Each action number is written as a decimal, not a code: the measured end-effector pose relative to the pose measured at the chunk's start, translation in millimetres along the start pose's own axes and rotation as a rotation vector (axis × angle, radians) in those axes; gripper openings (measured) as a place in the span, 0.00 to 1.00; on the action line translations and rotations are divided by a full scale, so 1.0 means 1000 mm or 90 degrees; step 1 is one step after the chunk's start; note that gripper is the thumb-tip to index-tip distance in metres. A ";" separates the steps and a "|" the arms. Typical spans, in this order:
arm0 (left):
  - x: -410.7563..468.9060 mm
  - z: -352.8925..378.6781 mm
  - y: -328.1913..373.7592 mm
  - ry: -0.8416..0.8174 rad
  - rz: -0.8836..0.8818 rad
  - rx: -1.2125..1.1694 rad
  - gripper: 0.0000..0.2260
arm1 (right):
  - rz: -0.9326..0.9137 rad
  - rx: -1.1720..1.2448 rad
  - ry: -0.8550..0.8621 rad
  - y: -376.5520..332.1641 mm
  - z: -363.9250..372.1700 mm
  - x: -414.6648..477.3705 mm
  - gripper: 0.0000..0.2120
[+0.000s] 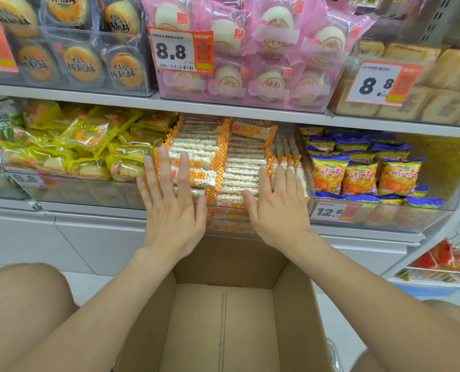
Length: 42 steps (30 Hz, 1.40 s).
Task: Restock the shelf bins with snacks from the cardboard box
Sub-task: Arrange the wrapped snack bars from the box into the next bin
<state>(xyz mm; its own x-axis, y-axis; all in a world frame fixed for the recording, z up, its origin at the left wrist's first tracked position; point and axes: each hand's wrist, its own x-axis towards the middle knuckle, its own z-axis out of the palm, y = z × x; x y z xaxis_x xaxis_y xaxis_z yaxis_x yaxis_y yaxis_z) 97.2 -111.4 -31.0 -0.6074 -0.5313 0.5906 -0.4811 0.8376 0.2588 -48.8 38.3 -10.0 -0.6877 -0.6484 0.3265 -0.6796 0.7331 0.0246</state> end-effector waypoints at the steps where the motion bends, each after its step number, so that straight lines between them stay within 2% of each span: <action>1: -0.001 -0.004 -0.001 0.014 -0.014 -0.008 0.39 | -0.008 -0.003 0.021 0.001 -0.004 -0.002 0.35; 3: -0.006 -0.010 -0.003 0.036 -0.077 -0.031 0.42 | -0.022 0.004 0.077 0.005 -0.017 -0.009 0.32; 6: -0.015 -0.009 -0.005 0.018 -0.251 -0.148 0.44 | 0.017 0.059 0.151 0.017 -0.033 -0.022 0.26; 9: -0.020 -0.010 0.001 -0.059 -0.406 -0.288 0.41 | 0.151 0.140 0.110 0.029 -0.031 -0.039 0.29; 12: -0.024 -0.014 0.011 -0.103 -0.465 -0.360 0.34 | 0.205 0.305 0.025 0.029 -0.015 -0.055 0.34; 15: -0.023 -0.018 0.021 -0.114 -0.509 -0.421 0.36 | 0.255 0.410 0.049 0.020 -0.012 -0.064 0.32; 19: -0.021 -0.016 0.021 -0.077 -0.538 -0.468 0.33 | 0.316 0.501 0.041 0.020 -0.013 -0.060 0.36; 23: -0.020 -0.010 0.025 -0.058 -0.535 -0.501 0.35 | 0.307 0.531 0.044 0.025 -0.009 -0.050 0.30; 31: -0.006 -0.001 0.021 -0.010 -0.559 -0.536 0.31 | 0.283 0.525 0.065 0.028 -0.007 -0.045 0.35; 37: 0.003 0.002 0.022 -0.053 -0.524 -0.512 0.36 | 0.278 0.528 0.055 0.026 -0.007 -0.030 0.37; 42: 0.003 0.005 0.024 -0.086 -0.522 -0.513 0.38 | 0.286 0.498 0.041 0.024 -0.001 -0.025 0.43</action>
<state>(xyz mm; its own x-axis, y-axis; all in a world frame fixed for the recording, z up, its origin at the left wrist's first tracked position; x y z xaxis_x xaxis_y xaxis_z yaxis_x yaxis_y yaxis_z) 80.4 -93.4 -26.5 -0.3854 -0.9212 -0.0534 -0.2493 0.0483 0.9672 -47.4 71.9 -16.7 -0.9305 -0.3051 0.2029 -0.3461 0.5499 -0.7601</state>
